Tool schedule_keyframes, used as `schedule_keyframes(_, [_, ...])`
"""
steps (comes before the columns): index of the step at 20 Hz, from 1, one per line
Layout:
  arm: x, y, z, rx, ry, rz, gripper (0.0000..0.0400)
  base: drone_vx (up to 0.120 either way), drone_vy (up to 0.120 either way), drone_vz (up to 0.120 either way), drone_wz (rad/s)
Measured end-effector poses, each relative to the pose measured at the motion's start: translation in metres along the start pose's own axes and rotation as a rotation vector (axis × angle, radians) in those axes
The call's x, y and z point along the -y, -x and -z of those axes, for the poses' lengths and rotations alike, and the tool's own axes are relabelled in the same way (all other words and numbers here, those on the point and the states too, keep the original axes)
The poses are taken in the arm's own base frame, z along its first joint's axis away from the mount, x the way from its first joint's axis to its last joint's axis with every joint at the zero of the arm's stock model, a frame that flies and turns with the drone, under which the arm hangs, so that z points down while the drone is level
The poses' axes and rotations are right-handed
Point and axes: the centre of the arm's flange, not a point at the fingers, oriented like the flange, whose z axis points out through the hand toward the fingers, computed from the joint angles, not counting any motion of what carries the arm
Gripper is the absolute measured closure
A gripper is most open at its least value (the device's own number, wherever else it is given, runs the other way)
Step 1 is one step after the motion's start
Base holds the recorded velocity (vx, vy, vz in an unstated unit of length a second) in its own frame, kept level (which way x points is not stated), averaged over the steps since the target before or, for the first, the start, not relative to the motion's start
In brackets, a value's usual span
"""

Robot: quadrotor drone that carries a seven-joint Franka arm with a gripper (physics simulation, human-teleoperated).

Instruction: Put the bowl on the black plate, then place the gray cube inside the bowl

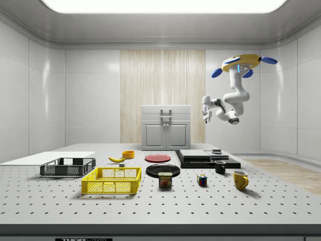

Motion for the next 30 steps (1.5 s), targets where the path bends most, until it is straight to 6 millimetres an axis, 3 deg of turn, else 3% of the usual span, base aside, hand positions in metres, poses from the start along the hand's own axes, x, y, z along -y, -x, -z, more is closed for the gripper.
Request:
schedule_keyframes(7, [0.0056, 0.0057, 0.0000, -0.059, 0.056, 0.002, 0.0000, 0.120, -0.103, -0.011, 0.000])
schedule_keyframes(15, [0.0073, 0.0075, -0.0001, -0.077, 0.072, 0.002, 0.0000, 0.120, -0.045, -0.120, 0.000])
schedule_keyframes(24, [0.0077, 0.0079, -0.0001, -0.082, 0.076, 0.002, 0.0000, 0.120, -0.107, -0.120, 0.000])
schedule_keyframes(30, [0.0078, 0.0079, -0.0001, -0.083, 0.077, 0.002, 0.0000, 0.120, 0.000, -0.120, 0.000])
